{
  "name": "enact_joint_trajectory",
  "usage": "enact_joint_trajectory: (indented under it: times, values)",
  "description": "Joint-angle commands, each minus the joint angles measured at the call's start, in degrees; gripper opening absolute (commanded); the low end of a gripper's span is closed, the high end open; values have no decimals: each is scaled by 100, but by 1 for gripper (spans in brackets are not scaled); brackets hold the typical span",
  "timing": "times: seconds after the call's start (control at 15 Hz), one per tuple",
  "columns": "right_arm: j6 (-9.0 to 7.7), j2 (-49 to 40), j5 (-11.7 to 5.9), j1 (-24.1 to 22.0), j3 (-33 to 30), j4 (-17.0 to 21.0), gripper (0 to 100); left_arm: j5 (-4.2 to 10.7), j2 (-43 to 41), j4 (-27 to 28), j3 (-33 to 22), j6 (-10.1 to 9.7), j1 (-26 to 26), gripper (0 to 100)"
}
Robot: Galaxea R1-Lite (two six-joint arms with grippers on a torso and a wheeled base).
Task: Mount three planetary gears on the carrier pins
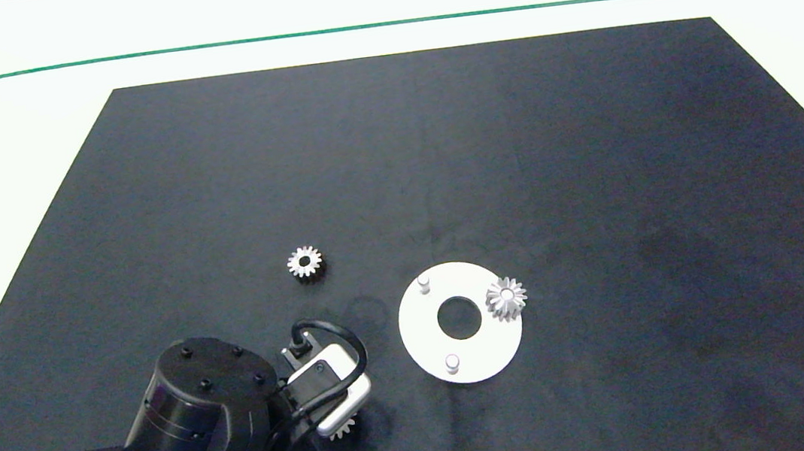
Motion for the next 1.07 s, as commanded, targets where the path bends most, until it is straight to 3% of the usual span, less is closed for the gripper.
enact_joint_trajectory:
  times: [0.07, 0.4, 1.07]
  values:
    - [3, 10, -12, 11, -35, 20, 100, 11, 11, -4, 7, 6, 37, 100]
    - [3, -7, -12, 11, -53, 20, 100, 38, 143, -13, 7, 6, 28, 99]
    - [-5, -16, -12, 11, -62, 20, 100, 38, 213, -171, -10, 6, 28, 80]
